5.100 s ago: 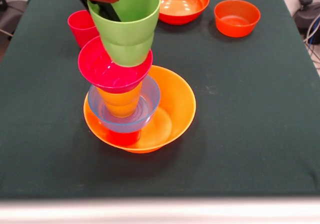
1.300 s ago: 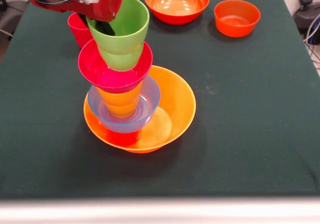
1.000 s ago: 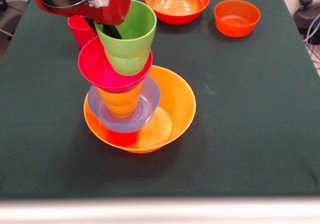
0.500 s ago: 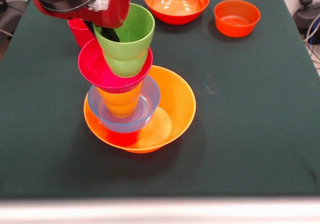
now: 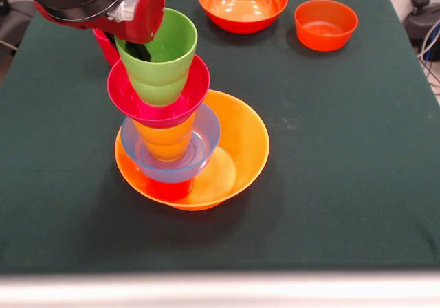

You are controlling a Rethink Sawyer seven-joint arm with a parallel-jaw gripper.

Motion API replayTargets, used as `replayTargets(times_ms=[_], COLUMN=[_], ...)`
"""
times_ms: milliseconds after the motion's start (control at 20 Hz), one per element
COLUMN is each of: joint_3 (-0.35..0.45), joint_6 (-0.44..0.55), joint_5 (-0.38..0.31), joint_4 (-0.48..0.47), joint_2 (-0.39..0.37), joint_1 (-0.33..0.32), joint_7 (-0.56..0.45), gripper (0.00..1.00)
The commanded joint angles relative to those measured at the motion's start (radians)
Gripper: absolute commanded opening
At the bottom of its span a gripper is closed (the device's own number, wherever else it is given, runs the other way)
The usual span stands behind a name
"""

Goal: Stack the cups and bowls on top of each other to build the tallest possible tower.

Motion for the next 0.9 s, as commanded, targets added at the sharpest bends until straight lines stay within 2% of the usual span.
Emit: replayTargets(times_ms=[50, 900], joint_3=[-0.09, -0.127], joint_6=[-0.09, -0.098], joint_5=[0.005, 0.038], joint_4=[0.086, 0.098], joint_2=[0.01, 0.004], joint_1=[-0.006, 0.003], joint_7=[-0.296, -0.289], gripper=[0.0, 0.0])
